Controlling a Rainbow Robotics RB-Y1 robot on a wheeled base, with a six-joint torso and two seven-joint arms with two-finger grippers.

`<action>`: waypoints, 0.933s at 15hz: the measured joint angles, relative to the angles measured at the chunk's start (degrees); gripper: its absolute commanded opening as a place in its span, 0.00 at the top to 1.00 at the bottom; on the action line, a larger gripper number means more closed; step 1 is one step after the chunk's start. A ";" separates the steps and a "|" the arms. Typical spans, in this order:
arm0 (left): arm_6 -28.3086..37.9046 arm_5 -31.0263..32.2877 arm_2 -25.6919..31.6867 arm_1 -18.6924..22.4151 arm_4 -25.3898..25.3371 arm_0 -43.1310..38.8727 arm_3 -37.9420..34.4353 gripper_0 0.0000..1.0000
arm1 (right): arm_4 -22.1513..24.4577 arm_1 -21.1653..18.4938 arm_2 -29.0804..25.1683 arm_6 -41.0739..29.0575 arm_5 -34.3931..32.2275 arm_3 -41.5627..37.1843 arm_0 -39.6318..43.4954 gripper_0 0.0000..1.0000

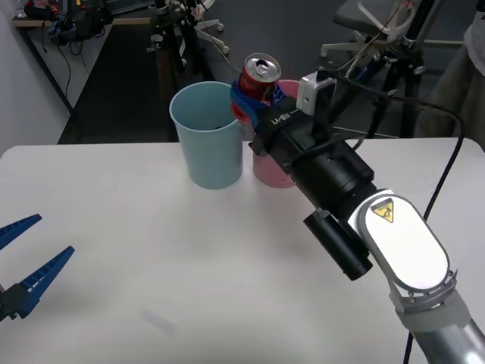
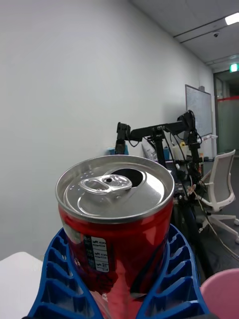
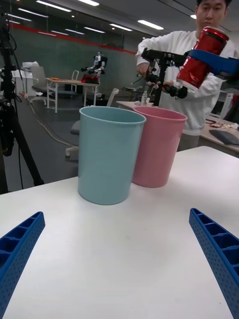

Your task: Grasp the object on the table and drop it into the matching bin: aluminum can to the light blue bin, PET bottle to the pink bin.

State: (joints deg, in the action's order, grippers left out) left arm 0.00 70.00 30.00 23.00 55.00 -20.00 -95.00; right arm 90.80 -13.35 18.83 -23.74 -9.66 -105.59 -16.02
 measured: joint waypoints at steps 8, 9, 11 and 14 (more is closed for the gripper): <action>0.00 0.00 0.00 0.00 0.00 0.00 0.00 0.00 | 0.33 6.19 1.70 0.11 9.52 23.33 -19.32 1.00; 0.00 0.00 0.00 0.00 0.00 0.00 0.00 0.00 | 0.14 6.47 2.62 0.00 11.30 26.16 -21.52 1.00; 0.00 0.00 0.00 0.00 0.00 0.00 0.00 0.00 | -0.53 7.12 4.27 -0.18 14.07 32.15 -25.62 1.00; 0.00 0.00 0.00 0.00 0.00 0.00 0.00 0.00 | -0.97 8.28 4.32 -0.41 14.23 39.32 -29.53 1.00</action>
State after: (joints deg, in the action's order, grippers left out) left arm 0.00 70.00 30.00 23.00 55.00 -20.00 -95.00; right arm 89.83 -5.07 23.15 -24.16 4.57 -66.27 -45.55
